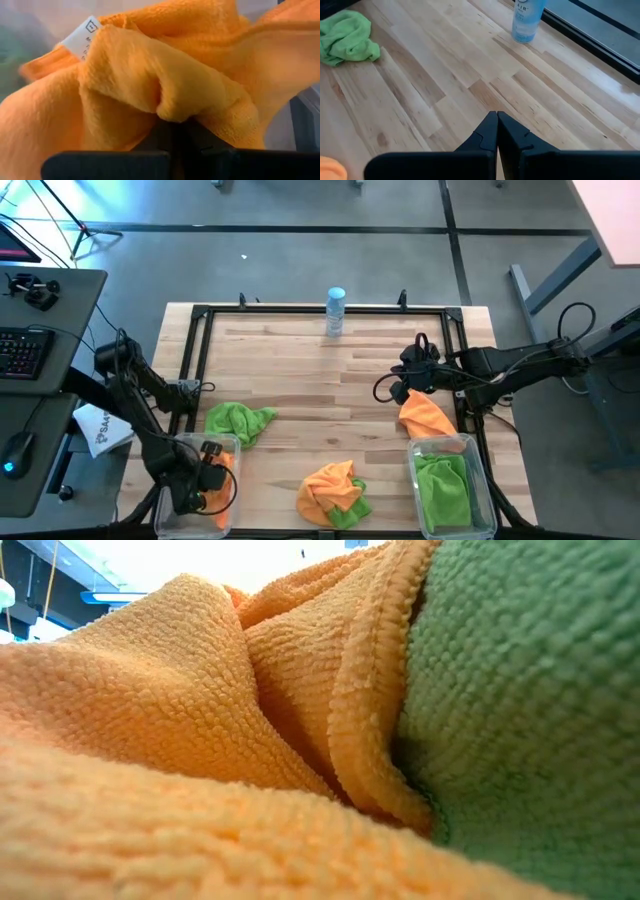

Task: Sort microfiber towel by color & place in baskets
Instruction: Put the orange microfiber cloth into the left transparent bin

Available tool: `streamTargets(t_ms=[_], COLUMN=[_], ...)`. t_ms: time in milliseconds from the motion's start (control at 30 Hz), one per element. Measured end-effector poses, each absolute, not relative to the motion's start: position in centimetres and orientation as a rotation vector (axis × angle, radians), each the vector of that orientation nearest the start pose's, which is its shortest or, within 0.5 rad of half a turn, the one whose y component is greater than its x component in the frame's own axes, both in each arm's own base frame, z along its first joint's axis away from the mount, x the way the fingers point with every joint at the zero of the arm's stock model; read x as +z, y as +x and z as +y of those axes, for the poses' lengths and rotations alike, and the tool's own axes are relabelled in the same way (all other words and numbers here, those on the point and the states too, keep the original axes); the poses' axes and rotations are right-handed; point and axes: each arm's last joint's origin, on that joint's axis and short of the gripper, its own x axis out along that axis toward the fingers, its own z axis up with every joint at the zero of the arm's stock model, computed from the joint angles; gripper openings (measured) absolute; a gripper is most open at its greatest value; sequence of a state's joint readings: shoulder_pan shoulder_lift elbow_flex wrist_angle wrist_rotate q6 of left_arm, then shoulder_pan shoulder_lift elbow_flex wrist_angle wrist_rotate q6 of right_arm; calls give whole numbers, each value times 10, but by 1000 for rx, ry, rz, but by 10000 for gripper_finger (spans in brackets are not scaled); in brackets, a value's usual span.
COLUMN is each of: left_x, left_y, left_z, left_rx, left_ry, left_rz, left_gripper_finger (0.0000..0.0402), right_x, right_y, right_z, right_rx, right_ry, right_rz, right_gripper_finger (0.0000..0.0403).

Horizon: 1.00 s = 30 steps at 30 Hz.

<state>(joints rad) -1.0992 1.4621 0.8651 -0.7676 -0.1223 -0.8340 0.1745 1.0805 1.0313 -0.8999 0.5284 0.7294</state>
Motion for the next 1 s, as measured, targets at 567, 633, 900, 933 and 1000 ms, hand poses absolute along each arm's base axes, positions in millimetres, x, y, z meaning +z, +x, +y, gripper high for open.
streamTargets(t_ms=[567, 633, 900, 933, 1000], left_x=[161, 163, 192, 198, 212], left_y=[111, 112, 114, 113, 113], left_z=[-211, -212, -219, -218, -218], left_rx=[-173, -175, -233, -226, -221], left_ry=[-47, -55, -60, -61, -58], left_rz=[1369, 1372, 1382, 1386, 1390], left_gripper_finger=[66, 83, 106, 106, 106], right_x=[309, 309, 309, 309, 309], right_y=[197, 197, 197, 197, 197], right_z=[20, 20, 20, 20, 20], right_rx=[-643, -643, -656, -656, -656], right_ry=[382, 382, 391, 391, 391], right_rz=[707, 707, 697, 698, 698], right_gripper_finger=[0, 0, 0, 0, 0])
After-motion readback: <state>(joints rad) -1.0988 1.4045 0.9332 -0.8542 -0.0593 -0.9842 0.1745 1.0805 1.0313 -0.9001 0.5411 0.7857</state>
